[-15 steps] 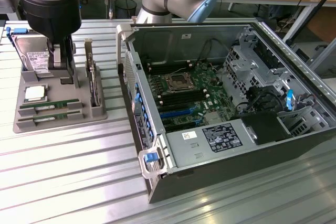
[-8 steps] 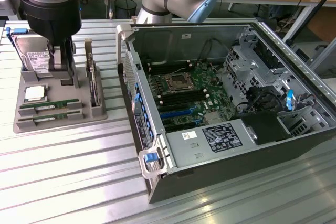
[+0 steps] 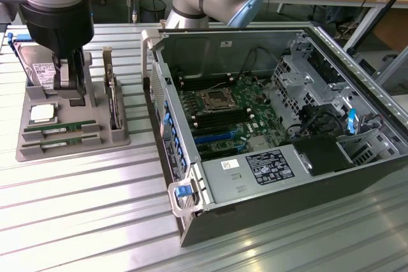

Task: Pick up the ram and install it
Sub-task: 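Pick up the ram and move it above insertion slot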

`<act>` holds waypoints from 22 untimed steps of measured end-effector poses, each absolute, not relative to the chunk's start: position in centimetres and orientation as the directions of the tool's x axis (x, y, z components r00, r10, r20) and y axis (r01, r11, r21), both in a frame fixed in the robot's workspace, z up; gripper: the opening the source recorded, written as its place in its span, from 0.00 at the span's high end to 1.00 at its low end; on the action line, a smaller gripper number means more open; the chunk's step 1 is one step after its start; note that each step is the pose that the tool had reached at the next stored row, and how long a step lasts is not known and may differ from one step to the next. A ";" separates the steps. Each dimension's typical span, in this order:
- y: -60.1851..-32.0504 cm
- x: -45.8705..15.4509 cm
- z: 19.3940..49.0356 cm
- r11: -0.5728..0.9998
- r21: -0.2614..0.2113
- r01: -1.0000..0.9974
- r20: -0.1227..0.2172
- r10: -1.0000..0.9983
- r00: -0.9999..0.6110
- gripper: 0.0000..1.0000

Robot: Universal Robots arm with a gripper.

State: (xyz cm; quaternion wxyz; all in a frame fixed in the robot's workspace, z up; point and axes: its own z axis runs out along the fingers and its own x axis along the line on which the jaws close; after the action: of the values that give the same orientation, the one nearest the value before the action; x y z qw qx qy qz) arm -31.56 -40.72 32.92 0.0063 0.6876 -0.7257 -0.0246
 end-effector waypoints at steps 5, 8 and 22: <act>-40.7 -32.5 32.8 0.049 0.044 -0.998 -0.025 -0.998 -0.050 0.70; -40.7 -32.8 32.7 0.048 0.044 -0.998 -0.025 -0.998 -0.049 0.70; -40.7 -33.0 32.2 0.035 0.044 -0.998 -0.025 -0.999 -0.036 0.70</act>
State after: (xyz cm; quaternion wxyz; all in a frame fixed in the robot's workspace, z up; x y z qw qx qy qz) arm -32.98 -40.73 32.23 0.0065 0.6941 -0.7194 -0.0245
